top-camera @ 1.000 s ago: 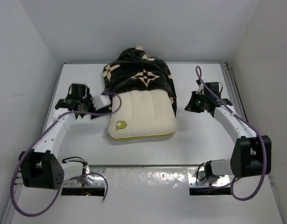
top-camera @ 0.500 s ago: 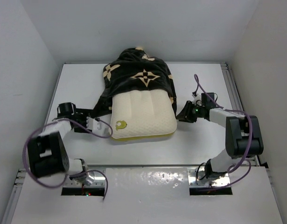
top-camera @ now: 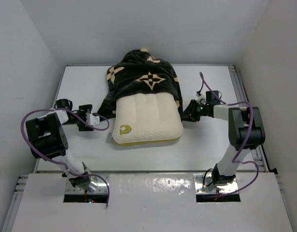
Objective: Put the pillow into the pillowcase
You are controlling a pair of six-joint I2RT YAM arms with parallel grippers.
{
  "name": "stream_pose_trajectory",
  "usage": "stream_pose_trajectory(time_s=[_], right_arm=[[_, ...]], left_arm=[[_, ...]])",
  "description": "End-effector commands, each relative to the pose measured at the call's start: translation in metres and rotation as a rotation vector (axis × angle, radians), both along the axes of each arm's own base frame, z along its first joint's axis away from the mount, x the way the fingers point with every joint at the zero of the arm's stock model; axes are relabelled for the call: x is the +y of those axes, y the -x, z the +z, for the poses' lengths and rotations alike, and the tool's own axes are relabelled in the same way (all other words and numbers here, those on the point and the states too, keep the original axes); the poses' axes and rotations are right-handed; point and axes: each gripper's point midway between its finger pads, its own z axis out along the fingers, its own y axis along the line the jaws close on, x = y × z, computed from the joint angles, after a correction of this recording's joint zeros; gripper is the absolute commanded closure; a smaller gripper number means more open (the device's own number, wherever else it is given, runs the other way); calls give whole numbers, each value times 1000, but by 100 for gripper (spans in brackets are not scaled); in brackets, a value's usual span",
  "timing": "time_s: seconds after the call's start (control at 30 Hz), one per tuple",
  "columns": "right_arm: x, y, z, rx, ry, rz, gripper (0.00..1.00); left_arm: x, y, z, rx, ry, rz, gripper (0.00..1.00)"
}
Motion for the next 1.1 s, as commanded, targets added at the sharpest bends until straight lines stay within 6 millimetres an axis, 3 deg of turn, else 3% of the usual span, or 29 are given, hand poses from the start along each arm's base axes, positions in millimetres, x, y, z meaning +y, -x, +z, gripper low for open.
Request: stream_pose_trajectory(time_s=[0.0,0.2,0.3,0.33,0.37,0.4,0.43,0.47,0.5,0.57,0.6,0.7,0.77,0.97,1.0,1.03,1.07], right_arm=[[4,-26,21,-71,-51,-8,71],[4,-28,22,-72,-24,-20,71],[6,-27,24,-73,-21,-17,71],[7,-24,23,-53,-21,-15,72],[9,-25,25,-55,-24,-12,72],[9,-26,27,-56,-24,-12,72],[13,-25,28,-55,-24,-3,72],[15,-28,32,-64,-26,3,71],[16,-28,33,-65,-24,4,72],[17,-29,37,-71,-23,3,71],[16,-29,37,-71,-20,-4,71],[15,-26,38,-76,-20,-23,73],[13,-22,37,-69,-25,-33,75],[-7,5,31,-32,39,-57,74],[-19,6,31,-33,43,-88,72],[-21,19,23,-15,48,-83,65],[-24,22,28,-37,55,-90,62]], left_arm=[[-63,1,33,-739,-406,-1015,16],[-33,25,29,-442,-333,-806,12],[-26,25,35,-283,-304,-626,9],[-15,24,29,-123,-256,-423,9],[-10,7,35,-91,-248,-290,9],[-17,-16,47,-64,-222,-185,9],[-6,-22,46,71,-147,89,10],[-3,-34,61,106,-132,155,12],[-2,-28,46,209,-108,184,14],[-5,-14,46,360,-27,268,13],[-3,-7,36,423,-1,299,5],[-4,11,19,520,59,387,1],[-15,19,13,552,107,395,1],[-45,44,26,625,195,333,1],[-47,46,28,637,208,334,0],[-49,46,30,641,221,342,0],[-49,44,32,640,233,356,0]])
